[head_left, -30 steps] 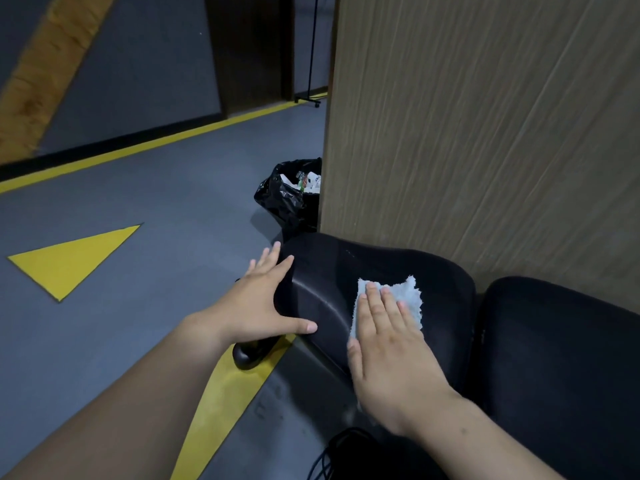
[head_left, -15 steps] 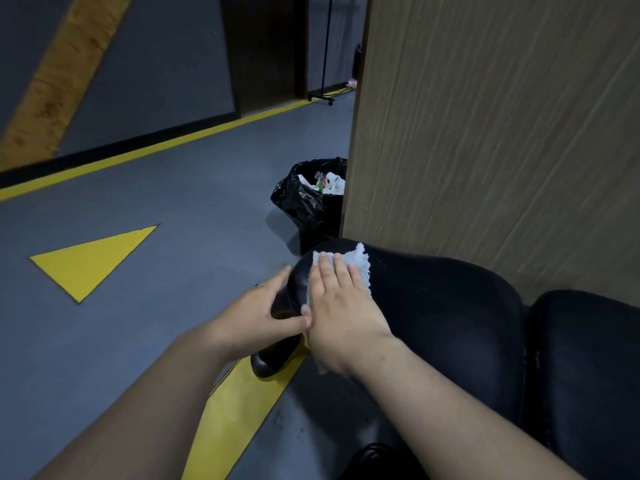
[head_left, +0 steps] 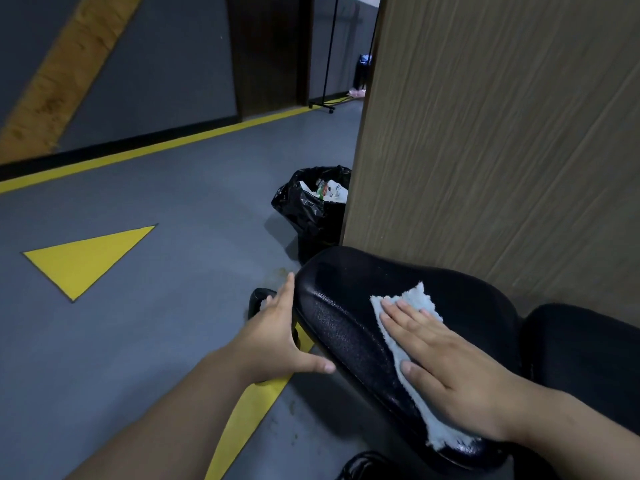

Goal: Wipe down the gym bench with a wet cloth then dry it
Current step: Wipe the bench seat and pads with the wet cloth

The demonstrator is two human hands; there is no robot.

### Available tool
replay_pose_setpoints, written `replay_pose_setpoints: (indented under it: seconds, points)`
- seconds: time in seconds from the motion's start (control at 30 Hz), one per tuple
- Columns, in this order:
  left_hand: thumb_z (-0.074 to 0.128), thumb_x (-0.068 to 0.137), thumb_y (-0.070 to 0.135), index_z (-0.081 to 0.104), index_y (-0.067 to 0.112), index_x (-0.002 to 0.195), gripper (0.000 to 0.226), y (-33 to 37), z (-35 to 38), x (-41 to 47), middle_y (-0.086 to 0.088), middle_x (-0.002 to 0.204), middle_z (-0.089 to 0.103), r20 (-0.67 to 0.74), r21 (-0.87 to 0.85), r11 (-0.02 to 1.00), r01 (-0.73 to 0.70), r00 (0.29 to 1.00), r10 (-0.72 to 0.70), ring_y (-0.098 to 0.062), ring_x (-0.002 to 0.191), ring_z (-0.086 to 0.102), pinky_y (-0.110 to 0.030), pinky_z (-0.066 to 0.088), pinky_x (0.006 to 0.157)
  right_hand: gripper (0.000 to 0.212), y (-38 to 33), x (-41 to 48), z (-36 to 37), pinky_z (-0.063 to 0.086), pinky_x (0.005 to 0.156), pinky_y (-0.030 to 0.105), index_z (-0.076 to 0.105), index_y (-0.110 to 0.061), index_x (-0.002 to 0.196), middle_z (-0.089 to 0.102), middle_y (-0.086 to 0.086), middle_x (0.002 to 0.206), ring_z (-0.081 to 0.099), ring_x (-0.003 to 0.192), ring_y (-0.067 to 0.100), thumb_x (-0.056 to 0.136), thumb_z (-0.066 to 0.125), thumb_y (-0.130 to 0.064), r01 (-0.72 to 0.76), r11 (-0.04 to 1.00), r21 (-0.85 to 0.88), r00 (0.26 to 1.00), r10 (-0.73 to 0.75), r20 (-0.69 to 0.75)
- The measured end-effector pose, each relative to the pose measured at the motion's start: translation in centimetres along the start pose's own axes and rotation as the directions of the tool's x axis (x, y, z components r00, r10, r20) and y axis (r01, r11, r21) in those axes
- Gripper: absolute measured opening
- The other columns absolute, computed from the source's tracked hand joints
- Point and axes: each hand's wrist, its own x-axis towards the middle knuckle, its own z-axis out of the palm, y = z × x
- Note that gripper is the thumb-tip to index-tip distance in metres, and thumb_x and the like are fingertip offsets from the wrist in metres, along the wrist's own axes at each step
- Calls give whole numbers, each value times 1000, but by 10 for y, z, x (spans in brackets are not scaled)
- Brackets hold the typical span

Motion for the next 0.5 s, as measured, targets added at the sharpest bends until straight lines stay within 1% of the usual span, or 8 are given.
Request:
replay_pose_setpoints:
  seconds: [0.07,0.1,0.17,0.2,0.23,0.33,0.43,0.5]
  points:
    - [81,34,80,-24,44,147,158,-2,5,1,9,163,17,-30,-41,999,9,1000,-11,-23,152,8,-46,27,118,68,-3,9,-1,-16,119,24,-16,-28,153,-29,-17,158,-32,140,-4,92,2,-51,11,999,-46,1000,-10,11]
    - [81,33,80,-22,45,147,158,-4,7,2,12,161,20,-44,-70,998,3,999,-7,-21,152,11,-44,28,118,68,-5,17,0,-17,118,23,-17,-26,153,-30,-15,157,-34,140,-4,92,2,-51,13,998,-69,1000,-12,7]
    - [83,31,80,-19,41,150,161,-7,9,3,24,155,18,-69,-121,992,-26,997,18,-11,149,17,-35,27,118,68,-10,39,1,-18,118,24,-17,-23,153,-30,-11,158,-34,140,-1,95,8,-49,17,995,-103,1000,-19,-15]
    - [83,29,80,-19,39,150,164,-8,9,4,28,154,15,-80,-132,990,-39,996,29,-7,149,17,-33,27,118,68,-14,51,2,-17,119,26,-15,-21,154,-29,-9,159,-33,142,2,98,13,-47,22,993,-117,999,-26,-29]
    - [82,27,82,-20,39,150,165,-8,8,5,29,155,12,-90,-132,990,-45,995,33,-5,149,15,-33,27,118,67,-18,65,2,-15,120,28,-13,-19,155,-27,-6,160,-30,144,6,101,17,-44,27,991,-130,999,-32,-37]
    - [78,23,86,-25,41,147,168,-11,8,6,29,158,5,-111,-116,993,-36,994,23,-10,150,11,-38,28,118,67,-30,103,-1,-13,121,32,-11,-13,156,-22,2,162,-23,148,15,104,23,-38,20,985,-172,999,-26,-32]
    - [76,20,87,-35,51,139,167,-13,7,7,25,161,4,-120,-116,993,-15,993,1,-16,151,11,-41,29,118,66,-42,135,-2,-9,122,36,-9,-9,156,-17,7,164,-19,150,20,104,21,-37,8,978,-210,999,-15,-31]
    - [82,23,80,-30,43,145,169,-13,7,7,25,161,5,-121,-130,991,-12,993,-4,-16,151,11,-40,29,118,65,-45,148,-1,-8,123,37,-5,-8,156,-12,9,165,-16,151,22,104,21,-37,12,973,-231,999,-20,-34]
